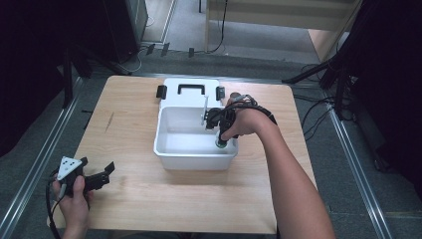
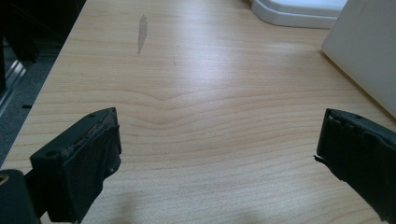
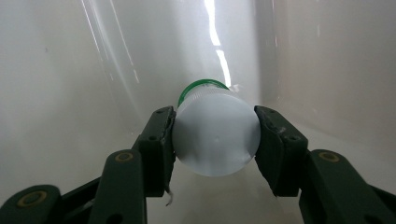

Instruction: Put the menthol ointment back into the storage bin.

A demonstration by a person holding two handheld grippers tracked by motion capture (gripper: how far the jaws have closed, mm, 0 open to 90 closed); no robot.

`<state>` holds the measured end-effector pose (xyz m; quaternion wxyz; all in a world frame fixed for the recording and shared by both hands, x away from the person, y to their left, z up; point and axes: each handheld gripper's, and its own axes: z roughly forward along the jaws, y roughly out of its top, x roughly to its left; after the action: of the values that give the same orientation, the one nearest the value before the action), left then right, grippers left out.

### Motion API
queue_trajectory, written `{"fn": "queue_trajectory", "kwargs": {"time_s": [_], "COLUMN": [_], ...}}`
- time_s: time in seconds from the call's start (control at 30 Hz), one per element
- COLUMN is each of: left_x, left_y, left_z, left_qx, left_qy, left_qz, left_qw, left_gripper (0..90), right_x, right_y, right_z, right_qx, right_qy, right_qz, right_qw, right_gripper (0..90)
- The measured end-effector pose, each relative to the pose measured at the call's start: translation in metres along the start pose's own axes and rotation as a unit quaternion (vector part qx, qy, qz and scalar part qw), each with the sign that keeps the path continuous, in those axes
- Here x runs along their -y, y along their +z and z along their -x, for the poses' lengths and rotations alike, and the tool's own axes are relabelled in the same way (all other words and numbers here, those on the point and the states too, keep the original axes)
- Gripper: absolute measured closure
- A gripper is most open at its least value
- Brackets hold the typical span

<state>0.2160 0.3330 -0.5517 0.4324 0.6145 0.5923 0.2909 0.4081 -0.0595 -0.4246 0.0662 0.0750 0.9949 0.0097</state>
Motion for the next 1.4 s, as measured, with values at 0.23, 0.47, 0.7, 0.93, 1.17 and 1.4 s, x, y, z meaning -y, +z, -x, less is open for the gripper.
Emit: {"fn": "queue_trajectory", "kwargs": {"time_s": [0.23,0.47,0.7,0.93,1.17,1.4], "left_x": [0.000,0.000,0.000,0.000,0.000,0.000], "left_y": [0.000,0.000,0.000,0.000,0.000,0.000], "left_z": [0.000,0.000,0.000,0.000,0.000,0.000], "left_qx": [0.000,0.000,0.001,0.003,0.003,0.004], "left_qy": [0.000,0.000,0.000,0.001,0.002,0.001], "left_qz": [-0.001,-0.002,-0.003,-0.003,-0.005,-0.005], "left_qw": [1.0000,1.0000,1.0000,1.0000,1.0000,1.0000], "left_gripper": [0.3,0.3,0.3,0.3,0.3,0.3], "right_x": [-0.003,-0.006,-0.013,-0.019,-0.020,-0.020], "right_y": [0.008,0.012,0.020,0.028,0.029,0.028], "right_z": [-0.002,-0.003,-0.005,-0.005,-0.006,-0.006], "right_qx": [0.014,0.025,0.027,0.031,0.030,0.030], "right_qy": [-0.014,-0.027,-0.039,-0.046,-0.047,-0.048], "right_qz": [-0.022,-0.032,-0.044,-0.068,-0.074,-0.070], "right_qw": [0.9996,0.9988,0.9979,0.9962,0.9957,0.9959], "right_gripper": [51.4,51.3,51.0,50.4,50.6,51.5]}}
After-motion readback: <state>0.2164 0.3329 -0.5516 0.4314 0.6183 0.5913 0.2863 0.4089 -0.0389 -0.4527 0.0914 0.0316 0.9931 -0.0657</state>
